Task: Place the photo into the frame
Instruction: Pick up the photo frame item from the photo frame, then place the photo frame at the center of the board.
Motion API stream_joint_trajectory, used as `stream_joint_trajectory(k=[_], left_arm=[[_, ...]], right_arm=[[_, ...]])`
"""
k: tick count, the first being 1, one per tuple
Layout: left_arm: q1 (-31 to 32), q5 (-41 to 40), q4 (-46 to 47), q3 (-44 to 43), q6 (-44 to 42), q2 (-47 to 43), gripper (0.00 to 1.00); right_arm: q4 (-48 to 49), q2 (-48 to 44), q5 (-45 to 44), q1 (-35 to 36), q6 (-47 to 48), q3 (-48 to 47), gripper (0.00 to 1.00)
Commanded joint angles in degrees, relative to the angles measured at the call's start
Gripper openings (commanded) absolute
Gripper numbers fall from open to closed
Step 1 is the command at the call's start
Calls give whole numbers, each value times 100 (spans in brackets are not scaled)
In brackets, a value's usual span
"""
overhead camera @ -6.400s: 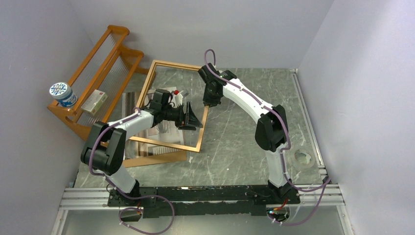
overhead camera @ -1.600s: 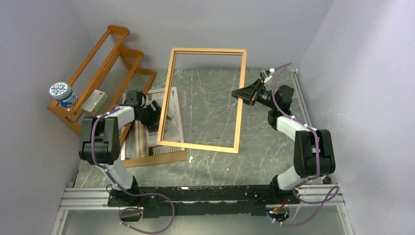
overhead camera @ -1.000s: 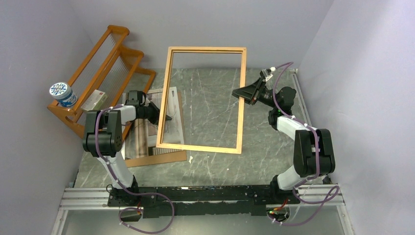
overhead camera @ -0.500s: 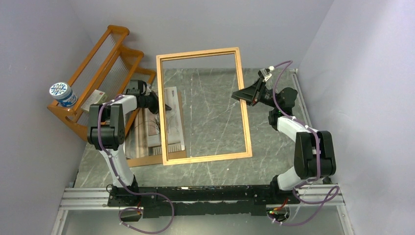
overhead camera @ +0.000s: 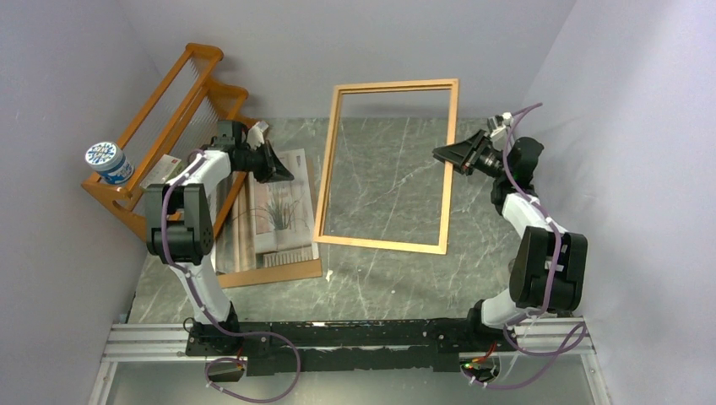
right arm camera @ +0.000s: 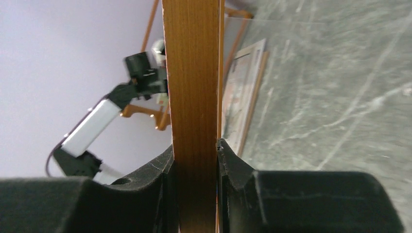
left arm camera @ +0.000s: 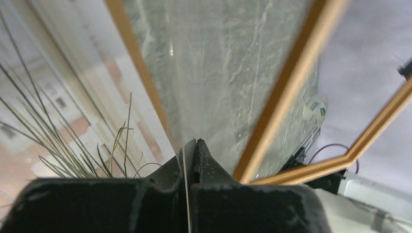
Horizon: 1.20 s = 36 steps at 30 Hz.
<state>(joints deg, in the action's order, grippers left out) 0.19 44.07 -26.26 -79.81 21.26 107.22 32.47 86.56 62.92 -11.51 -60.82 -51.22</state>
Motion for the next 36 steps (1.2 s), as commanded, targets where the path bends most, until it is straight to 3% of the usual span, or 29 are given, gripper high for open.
stream_joint_trajectory(k=[1,12,23,29,32,36], left_arm=[[-1,622,-551,-775,-1104,-543,3],[-159,-157,-2157,-2901,-1629,-650,3],[-168,-999,-2402,-3820,-1407,-1179,3],[-168,-754,-2098,-3737,-1151,-1382,3],[-168,-464,-1871,-3581,-934,-1385,3],[-168,-153,-1703,-3475,-626,-1321,3]], right_arm=[[-770,250,149,-217,981,-428,0],[-2099,1315,347,-299,1999,-1013,0],[-3206,2344,177,-12,2807,-1666,0],[-4032,2830,-135,197,3172,-2213,21],[-4385,3050,-333,310,3237,-2483,26],[-4760,3075,-781,403,3380,-2615,45]])
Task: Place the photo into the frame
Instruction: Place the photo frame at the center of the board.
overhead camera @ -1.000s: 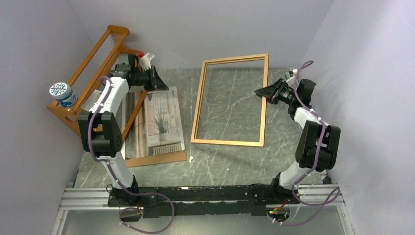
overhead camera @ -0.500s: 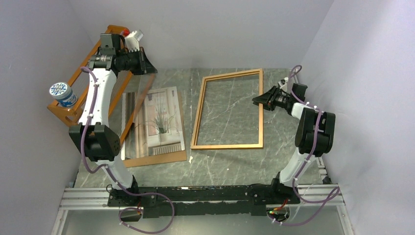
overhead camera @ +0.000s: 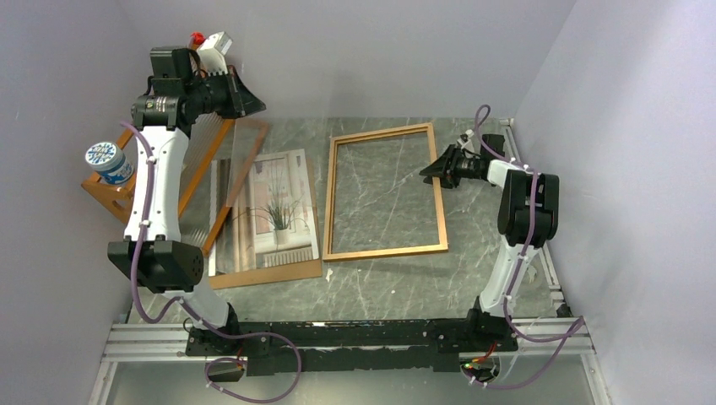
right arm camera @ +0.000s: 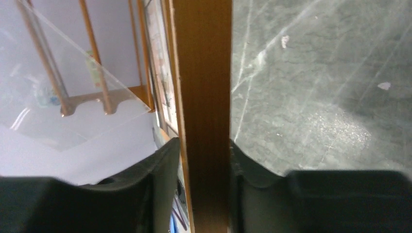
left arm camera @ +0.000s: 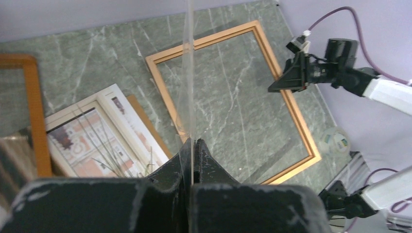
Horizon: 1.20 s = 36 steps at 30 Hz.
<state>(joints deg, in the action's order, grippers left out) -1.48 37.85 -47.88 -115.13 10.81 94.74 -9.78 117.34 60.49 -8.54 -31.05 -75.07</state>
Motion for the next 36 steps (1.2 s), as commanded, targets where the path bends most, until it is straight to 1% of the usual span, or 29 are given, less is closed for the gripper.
stream_joint_trajectory(k=[1,2,4,6,8,11,13,15,17,19,21,23,24,25,27,29,32,33,34,36], left_arm=[[-2,543,500,77,480,-72,3],[-1,607,563,105,548,-82,3],[5,770,742,202,691,-163,2],[0,841,890,272,790,-241,3],[3,904,962,281,853,-298,3],[4,1042,1062,251,972,-361,3],[7,1124,1164,264,1086,-404,3],[6,1236,1358,336,1297,-456,3],[7,1414,1676,453,1592,-520,3],[11,1619,2096,603,1962,-570,3],[7,1825,2488,719,2304,-612,3],[7,1970,2803,773,2617,-647,3],[9,2080,2996,799,2785,-671,2],[7,2162,3189,833,2955,-692,3],[7,2305,3550,896,3286,-744,3],[3,2433,3927,949,3629,-793,2],[7,2573,4412,991,4065,-870,3],[7,2607,4531,999,4233,-877,3],[7,2664,4704,1020,4446,-878,3],[7,2766,5413,1132,5196,-874,2]], right_arm=[[-554,-47,-671,100,413,-195,53],[-575,-118,-906,98,434,-140,61],[-639,-274,-1286,89,483,-65,72],[-775,-451,-1751,81,475,-41,81],[-974,-589,-2283,65,465,-66,87],[-1255,-825,-3035,54,473,-112,92],[-1362,-1051,-3441,54,455,-98,94],[-1299,-1351,-3555,54,393,-17,94],[-1110,-1706,-3451,69,304,89,94],[-705,-2074,-3008,100,105,243,94],[98,-2476,-2143,173,-406,495,95],[1242,-2895,-1678,334,-1138,858,99],[2031,-3051,-1534,451,-1541,972,99],[2340,-3154,-1458,592,-1865,1007,99],[3303,-3213,-1376,965,-2468,1009,99],[3983,-3146,-1385,1265,-2994,950,99],[5118,-2964,-1390,1533,-3771,891,99],[5308,-2875,-1350,1606,-3900,779,99],[5284,-2792,-1325,1690,-3922,630,99],[5139,-2637,-1327,1861,-3786,358,99]])
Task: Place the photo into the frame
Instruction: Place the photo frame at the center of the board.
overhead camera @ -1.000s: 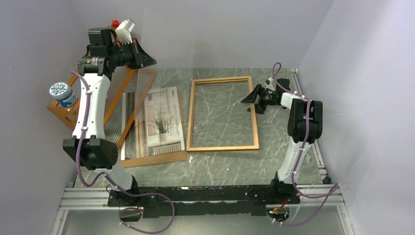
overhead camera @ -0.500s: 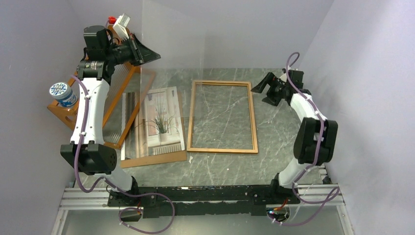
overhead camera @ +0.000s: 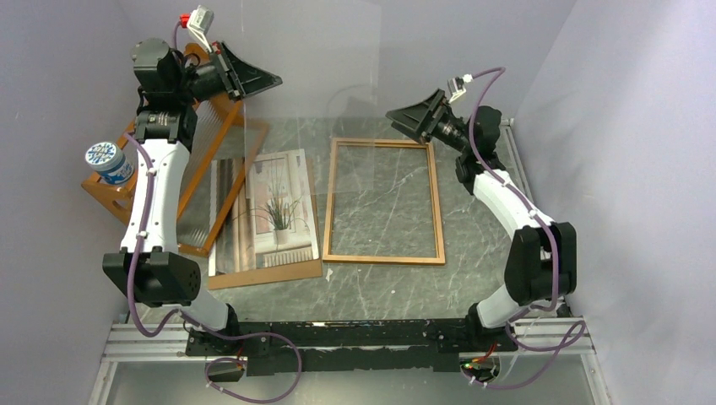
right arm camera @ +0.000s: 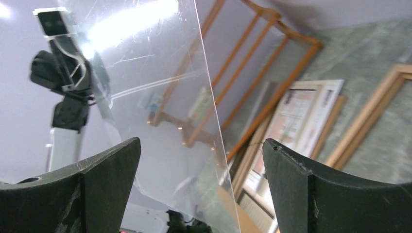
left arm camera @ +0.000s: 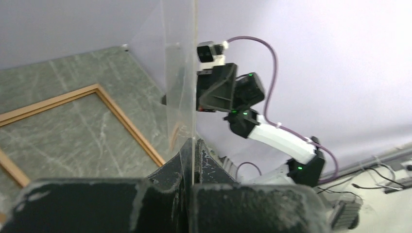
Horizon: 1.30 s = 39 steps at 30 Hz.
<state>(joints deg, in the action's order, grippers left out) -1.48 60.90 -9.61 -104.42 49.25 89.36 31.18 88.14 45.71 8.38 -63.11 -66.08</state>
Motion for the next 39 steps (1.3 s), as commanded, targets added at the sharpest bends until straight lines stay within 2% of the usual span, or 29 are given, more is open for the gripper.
stream_joint_trajectory(k=[1,4,7,10,14,20,22,24,25,27,30,32,34,36,39], left_arm=[[6,507,1886,104,1668,-321,2],[7,600,2254,79,2147,-250,3],[7,484,1611,-90,1750,-248,2],[7,389,1182,-182,1561,-212,3],[5,472,1771,26,2090,-122,3],[-2,420,1462,-34,1905,-27,2],[-10,407,1375,-15,1841,-8,4],[-11,390,1272,24,1744,1,10],[-17,371,1171,41,1655,2,18],[-28,308,983,82,1436,-17,32],[-73,45,171,151,786,-70,49],[-89,-365,-667,229,174,-142,66],[-100,-992,-1320,344,-418,-192,78],[-106,-1515,-1797,515,-832,-208,88],[-116,-2099,-2134,872,-1236,-166,94]], right_arm=[[878,353,113,259,-464,-669,99],[918,487,75,440,-553,-890,99],[1911,473,116,469,-1191,-787,96],[2762,372,82,475,-1612,-541,78],[3524,457,134,559,-2200,-454,57],[4002,545,111,561,-2628,-283,27],[4110,575,126,552,-2730,-248,14],[4173,617,120,552,-2828,-235,4],[4196,623,99,553,-2844,-216,0],[4183,627,87,523,-2864,-160,0],[4201,631,70,407,-2979,4,0],[4279,648,65,282,-3138,181,0],[4361,656,86,145,-3316,384,0],[4375,638,144,6,-3408,630,0],[4257,555,350,-191,-3313,1001,0]])
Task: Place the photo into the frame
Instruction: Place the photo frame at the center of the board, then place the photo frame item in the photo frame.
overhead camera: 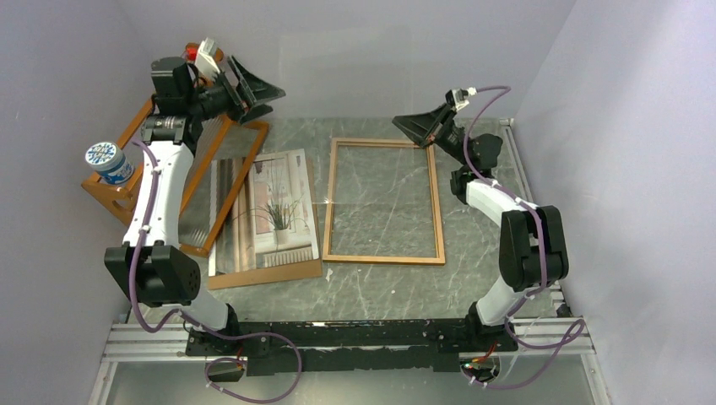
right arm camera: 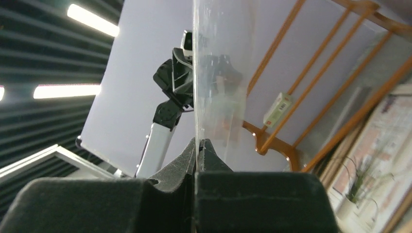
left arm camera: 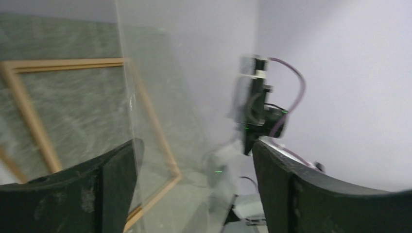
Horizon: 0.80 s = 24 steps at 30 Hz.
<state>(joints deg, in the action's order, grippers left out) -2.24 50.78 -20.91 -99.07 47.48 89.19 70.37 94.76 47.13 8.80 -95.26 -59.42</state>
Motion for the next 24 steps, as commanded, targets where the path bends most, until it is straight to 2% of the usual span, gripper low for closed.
stream_joint_trajectory(k=[1,5,12,16,20,24], left_arm=[[-41,-1237,-1026,478,-1134,-125,94],[-42,-1524,-1003,1076,-1249,99,94],[15,-957,-395,1784,-1103,909,92],[189,-860,-404,1678,-1240,1530,89],[618,-929,-649,1306,-1519,2102,87],[828,-875,-436,1140,-1485,2485,81]], right_arm=[[162,-160,297,-328,62,447,0],[-613,-322,534,-662,901,961,0],[-956,-76,900,-1218,1598,1498,0],[-1028,161,1261,-1423,1837,1551,0],[-1651,163,1415,-1555,2460,1529,0],[-1978,251,1467,-1557,2824,1551,0]])
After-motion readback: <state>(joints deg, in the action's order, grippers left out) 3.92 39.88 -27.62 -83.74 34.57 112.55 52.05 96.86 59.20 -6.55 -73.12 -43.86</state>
